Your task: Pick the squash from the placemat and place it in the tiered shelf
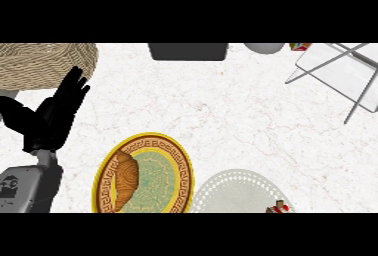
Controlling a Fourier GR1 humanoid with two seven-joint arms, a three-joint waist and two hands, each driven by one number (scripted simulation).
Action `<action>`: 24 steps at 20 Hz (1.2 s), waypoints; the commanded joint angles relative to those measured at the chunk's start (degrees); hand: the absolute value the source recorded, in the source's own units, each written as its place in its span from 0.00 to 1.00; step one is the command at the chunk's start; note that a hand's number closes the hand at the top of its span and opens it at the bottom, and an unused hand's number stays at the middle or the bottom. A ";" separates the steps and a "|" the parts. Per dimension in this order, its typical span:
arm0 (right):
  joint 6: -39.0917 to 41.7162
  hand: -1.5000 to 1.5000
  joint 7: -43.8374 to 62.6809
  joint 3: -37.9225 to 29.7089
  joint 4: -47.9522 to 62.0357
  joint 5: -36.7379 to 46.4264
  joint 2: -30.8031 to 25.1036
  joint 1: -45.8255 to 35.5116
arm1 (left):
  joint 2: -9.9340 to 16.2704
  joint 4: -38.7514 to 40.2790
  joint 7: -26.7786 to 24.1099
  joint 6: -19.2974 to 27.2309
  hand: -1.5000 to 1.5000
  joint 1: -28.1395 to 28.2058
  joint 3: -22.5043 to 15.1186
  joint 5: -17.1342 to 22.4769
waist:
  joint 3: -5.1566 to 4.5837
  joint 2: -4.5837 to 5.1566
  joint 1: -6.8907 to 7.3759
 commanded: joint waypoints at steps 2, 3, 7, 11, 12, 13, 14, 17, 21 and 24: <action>0.74 1.00 -7.01 0.94 17.98 2.79 -0.61 -6.68 | -0.86 -2.37 1.37 -0.11 0.50 0.79 -0.96 -0.18 | 0.05 0.16 0.92; 2.20 1.00 -6.22 -2.77 17.29 -0.21 -1.53 -6.26 | -1.24 0.74 0.39 -0.21 0.50 -0.91 -0.16 0.12 | 0.02 0.02 -0.04; 2.09 1.00 -13.09 -0.66 31.85 4.47 -3.97 -13.27 | -1.01 3.09 -2.06 -0.29 0.50 -0.68 -0.11 -1.72 | 0.03 0.20 0.53; 1.21 1.00 -21.24 0.01 44.67 8.19 -5.22 -18.42 | -1.18 2.95 -0.87 -0.76 0.50 -2.10 0.54 -0.59 | 0.05 0.25 0.73; 1.81 1.00 -22.38 -0.86 45.19 8.19 -5.38 -16.97 | -1.05 0.57 0.32 -0.83 0.50 -0.27 0.44 -0.53 | 0.04 0.07 0.40; 0.19 1.00 -27.91 1.17 51.03 11.49 -4.68 -18.12 | 0.29 2.40 0.50 -2.22 0.50 -2.99 1.66 0.84 | 0.09 0.42 1.13; 0.62 1.00 -30.02 1.18 53.60 12.03 -5.23 -18.61 | -0.16 0.45 -0.71 -2.46 0.50 0.27 0.87 0.16 | 0.08 0.27 1.02; 1.87 1.00 -32.64 1.63 60.03 13.38 -7.55 -21.87 | -1.76 -2.61 -1.09 -1.85 0.50 3.79 -0.33 -0.51 | 0.06 0.15 1.04; 0.52 1.00 -39.57 2.07 67.33 15.83 -8.12 -24.50 | -0.42 3.65 -1.89 -2.15 0.50 -2.39 2.43 -0.11 | 0.05 0.19 0.33; -0.16 1.00 -44.96 3.51 76.50 18.94 -8.92 -28.22 | -3.63 2.57 -2.23 -0.27 0.50 -0.93 -1.21 -2.76 | 0.10 0.41 1.05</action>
